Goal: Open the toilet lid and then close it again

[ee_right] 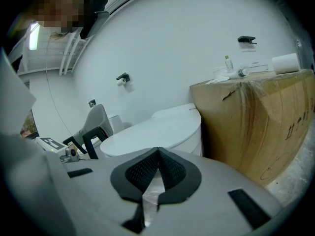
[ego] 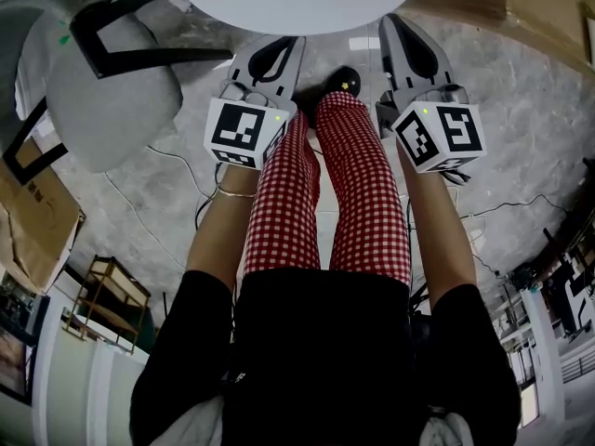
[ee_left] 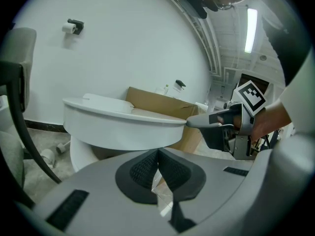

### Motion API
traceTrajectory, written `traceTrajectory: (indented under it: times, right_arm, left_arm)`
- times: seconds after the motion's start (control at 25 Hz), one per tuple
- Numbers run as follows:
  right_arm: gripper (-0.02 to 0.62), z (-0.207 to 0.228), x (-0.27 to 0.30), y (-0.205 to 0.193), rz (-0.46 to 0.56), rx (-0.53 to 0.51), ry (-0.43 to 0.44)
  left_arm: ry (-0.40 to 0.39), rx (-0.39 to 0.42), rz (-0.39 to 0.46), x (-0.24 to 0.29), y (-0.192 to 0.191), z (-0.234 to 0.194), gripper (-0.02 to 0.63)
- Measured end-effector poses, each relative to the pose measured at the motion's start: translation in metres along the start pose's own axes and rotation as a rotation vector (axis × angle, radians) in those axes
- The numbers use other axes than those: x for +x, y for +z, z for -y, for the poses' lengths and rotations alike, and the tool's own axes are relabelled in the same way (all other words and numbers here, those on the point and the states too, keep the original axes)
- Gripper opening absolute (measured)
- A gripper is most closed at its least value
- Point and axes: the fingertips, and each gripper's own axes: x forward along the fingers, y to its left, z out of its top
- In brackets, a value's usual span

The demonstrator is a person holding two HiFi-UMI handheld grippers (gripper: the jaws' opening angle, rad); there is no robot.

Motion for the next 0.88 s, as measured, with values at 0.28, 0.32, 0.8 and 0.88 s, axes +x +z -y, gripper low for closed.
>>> traceTrajectory:
  times: [0.28, 0.32, 0.8, 0.88]
  right_arm:
    - [0.02, 0.006, 0.002, -0.01, -0.001, 0.009, 0.001]
    - [0.02, 0.007, 0.002, -0.011, -0.004, 0.009, 0.002]
    - [0.02, 0.01, 0.011, -0.032, -0.026, 0.02, -0.003]
    - [0.02, 0.011, 0.012, -0.036, -0.027, 0.022, -0.007]
  left_arm:
    - [-0.001, -0.001, -0.014, 0.006, -0.01, 0.0, 0.003]
    - [-0.003, -0.001, -0.017, 0.007, -0.012, 0.0, 0.003]
    - [-0.003, -0.003, -0.043, 0.013, -0.034, -0.009, 0.004]
    - [-0.005, -0.006, -0.04, 0.014, -0.037, -0.01, 0.003]
